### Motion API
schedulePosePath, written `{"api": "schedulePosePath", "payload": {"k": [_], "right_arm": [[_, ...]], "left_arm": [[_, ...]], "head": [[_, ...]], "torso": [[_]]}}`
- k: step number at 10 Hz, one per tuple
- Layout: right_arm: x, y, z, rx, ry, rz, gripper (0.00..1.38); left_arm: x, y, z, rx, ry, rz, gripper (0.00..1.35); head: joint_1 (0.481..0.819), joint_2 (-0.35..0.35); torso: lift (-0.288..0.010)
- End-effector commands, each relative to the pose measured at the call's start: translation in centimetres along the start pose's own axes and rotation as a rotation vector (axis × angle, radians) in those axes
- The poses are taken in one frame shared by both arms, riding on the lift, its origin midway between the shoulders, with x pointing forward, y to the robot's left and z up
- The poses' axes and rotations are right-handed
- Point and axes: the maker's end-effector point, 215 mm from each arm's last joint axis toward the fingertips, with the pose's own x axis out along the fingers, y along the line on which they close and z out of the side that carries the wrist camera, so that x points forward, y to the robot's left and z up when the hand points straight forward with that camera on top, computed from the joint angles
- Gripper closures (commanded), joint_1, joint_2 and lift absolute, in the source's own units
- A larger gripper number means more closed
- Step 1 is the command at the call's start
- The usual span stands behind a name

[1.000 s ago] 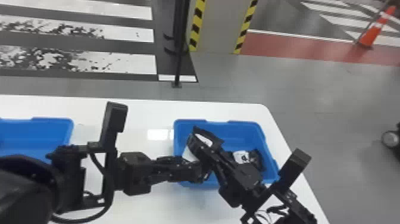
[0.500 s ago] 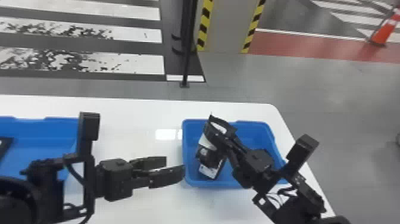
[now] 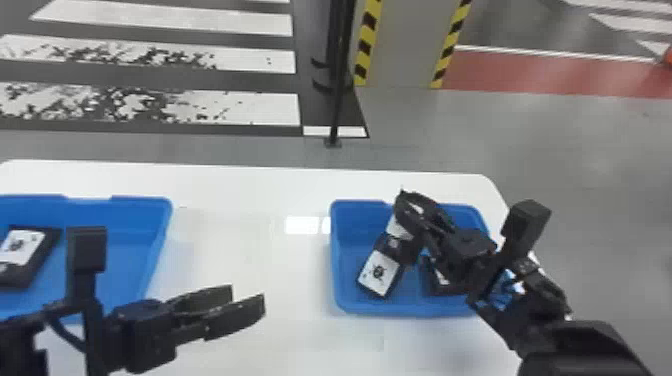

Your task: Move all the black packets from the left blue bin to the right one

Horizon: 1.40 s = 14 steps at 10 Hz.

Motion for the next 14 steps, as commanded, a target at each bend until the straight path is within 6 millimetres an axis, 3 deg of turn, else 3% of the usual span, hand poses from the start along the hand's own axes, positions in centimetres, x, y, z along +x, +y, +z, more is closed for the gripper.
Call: {"api": "schedulePosePath", "payload": {"k": [1,2,3,5,7,9,10,12,14], "right_arm": [[-0.7,-2.5,-0.3,-0.015,0.011,-0.05,0.49],[-1.7,-3.7,-0.6,-0.024,0.019,-0.076,0.2],[-3.3,-4.2,-0.7,-0.034,0.01,-0.095,0.11],[-6.9,-1.9,0.2,-0.068,-0.03,-0.094,0.12],[-10.0,-0.1,0.1,-0.06,-0.068,-0.107,0.13],[-14.4,1.6,1.8,-0.045,-0.12,-0.176,0.13],[-15.7,2.3,1.4,-0.012,-0.112,-0.187,0.13],[-16.6,3.3,-0.1,0.032,-0.086,-0.18,0.13],[-16.8,3.4,-1.4,0.05,-0.057,-0.177,0.13]], "left_arm": [[-1.7,1.9,0.5,-0.001,-0.017,0.057,0.38],[-2.8,3.4,1.2,0.003,-0.034,0.1,0.38],[-4.1,4.8,1.9,0.014,-0.048,0.145,0.39],[-7.4,8.7,3.8,0.03,-0.087,0.268,0.39],[-10.3,11.5,4.4,0.02,-0.108,0.36,0.39],[-14.4,15.3,5.4,0.021,-0.126,0.505,0.39],[-16.6,17.0,6.6,0.027,-0.14,0.576,0.38],[-21.0,20.2,8.4,0.025,-0.148,0.719,0.38],[-23.3,23.7,8.3,-0.035,-0.135,0.802,0.39]], "head": [[0.695,-0.145],[0.695,-0.146],[0.695,-0.142],[0.695,-0.128],[0.695,-0.06],[0.695,0.004],[0.695,0.024],[0.695,0.119],[0.695,0.199]], "torso": [[-0.144],[-0.144],[-0.144],[-0.144],[-0.144],[-0.144],[-0.144],[-0.144],[-0.144]]}}
